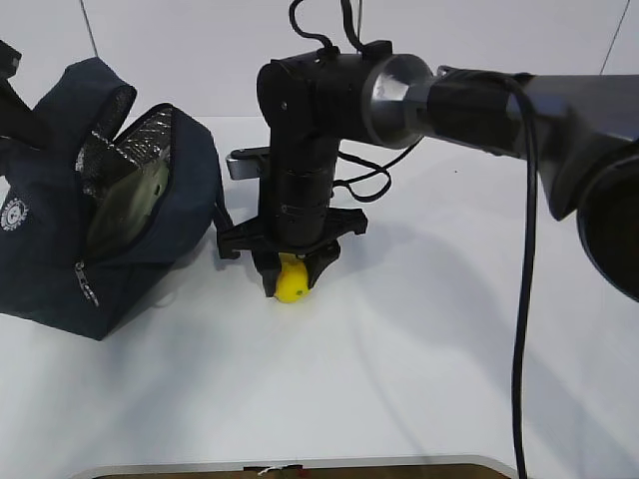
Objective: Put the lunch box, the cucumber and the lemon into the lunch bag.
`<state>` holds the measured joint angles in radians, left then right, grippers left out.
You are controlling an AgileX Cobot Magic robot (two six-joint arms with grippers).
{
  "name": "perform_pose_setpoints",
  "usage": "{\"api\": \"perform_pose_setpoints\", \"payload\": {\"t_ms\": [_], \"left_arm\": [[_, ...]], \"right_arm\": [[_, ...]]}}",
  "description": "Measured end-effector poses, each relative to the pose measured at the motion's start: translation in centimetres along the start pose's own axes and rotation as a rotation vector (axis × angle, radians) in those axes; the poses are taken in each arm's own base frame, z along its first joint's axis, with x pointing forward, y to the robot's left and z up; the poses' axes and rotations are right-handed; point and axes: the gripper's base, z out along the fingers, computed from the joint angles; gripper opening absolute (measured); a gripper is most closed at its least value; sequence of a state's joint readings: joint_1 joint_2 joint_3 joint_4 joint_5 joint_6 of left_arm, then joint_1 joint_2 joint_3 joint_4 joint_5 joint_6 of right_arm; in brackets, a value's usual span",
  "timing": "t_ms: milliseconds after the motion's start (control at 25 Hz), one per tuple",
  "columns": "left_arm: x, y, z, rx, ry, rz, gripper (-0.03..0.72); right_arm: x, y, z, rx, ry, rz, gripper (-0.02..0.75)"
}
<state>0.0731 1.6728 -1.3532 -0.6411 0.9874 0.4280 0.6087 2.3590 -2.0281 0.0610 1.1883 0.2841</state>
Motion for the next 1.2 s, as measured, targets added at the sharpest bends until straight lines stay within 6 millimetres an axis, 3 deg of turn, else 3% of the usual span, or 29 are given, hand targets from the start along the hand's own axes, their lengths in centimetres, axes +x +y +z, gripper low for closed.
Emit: {"api": "perform_pose_setpoints", "payload": {"t_ms": [240,560,880,1040,1200], "left_arm": [[0.0,0.0,0.0,-0.001,0.001,0.001,-0.010],[0.1,0.2,0.0,-0.018,0.008,0.013,-0.010],[0.1,0.2,0.0,-0.023,0.010,0.016,-0.010],[0.1,0.2,0.0,-0.023,0.011,0.017,-0.010],[0.1,0.2,0.0,-0.023,0.011,0.017,-0.010]], "right_arm": [[-1.1,0.3,-2.1,0.001,-0.059,-0.017,0.358],[-2.9,1.2,-6.8,-0.051,-0.218,-0.043,0.357],[-3.4,2.3,-12.1,-0.158,-0.350,-0.051,0.356],[-3.0,3.9,-12.8,-0.345,-0.333,-0.095,0.356],[-3.5,4.9,-12.2,-0.460,-0.356,-0.094,0.356]]}}
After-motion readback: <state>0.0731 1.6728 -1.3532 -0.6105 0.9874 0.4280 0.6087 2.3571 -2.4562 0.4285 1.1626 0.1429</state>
